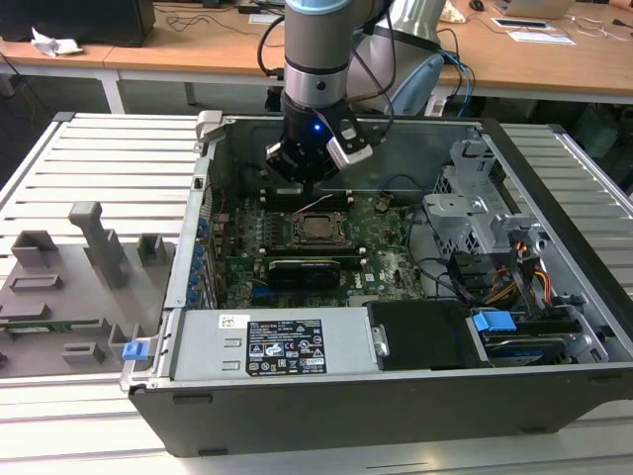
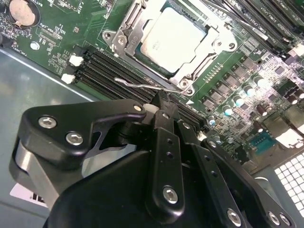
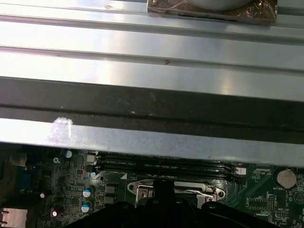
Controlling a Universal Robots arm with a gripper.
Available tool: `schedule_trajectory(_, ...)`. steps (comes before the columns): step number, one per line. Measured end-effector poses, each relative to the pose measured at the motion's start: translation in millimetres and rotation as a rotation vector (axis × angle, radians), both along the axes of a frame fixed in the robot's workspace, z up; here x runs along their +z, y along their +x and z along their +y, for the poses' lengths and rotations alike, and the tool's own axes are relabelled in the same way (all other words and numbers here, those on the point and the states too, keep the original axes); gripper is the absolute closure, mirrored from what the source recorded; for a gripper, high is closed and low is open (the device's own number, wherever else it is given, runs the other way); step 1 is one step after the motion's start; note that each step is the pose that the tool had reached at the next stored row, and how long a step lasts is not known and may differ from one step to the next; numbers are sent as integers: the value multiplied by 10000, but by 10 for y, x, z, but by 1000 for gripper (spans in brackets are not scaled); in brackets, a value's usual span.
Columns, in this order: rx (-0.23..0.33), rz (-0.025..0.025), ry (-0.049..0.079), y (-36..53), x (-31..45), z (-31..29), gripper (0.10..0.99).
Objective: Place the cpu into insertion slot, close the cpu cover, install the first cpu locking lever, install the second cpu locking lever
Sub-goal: 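Install the first cpu locking lever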
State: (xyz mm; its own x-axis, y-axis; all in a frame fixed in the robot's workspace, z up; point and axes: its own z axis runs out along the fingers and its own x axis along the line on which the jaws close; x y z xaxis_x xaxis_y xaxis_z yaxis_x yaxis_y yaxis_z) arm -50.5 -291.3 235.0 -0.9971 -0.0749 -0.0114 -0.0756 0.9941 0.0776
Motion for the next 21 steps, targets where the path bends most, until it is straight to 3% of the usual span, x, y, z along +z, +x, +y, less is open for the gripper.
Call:
schedule_trajectory(3, 246, 2, -3, 16, -19, 2, 980)
schedule_trajectory(8, 261, 1, -3, 84, -55, 74, 980)
schedule_trajectory(21, 14, 1, -1, 201, -109, 74, 980)
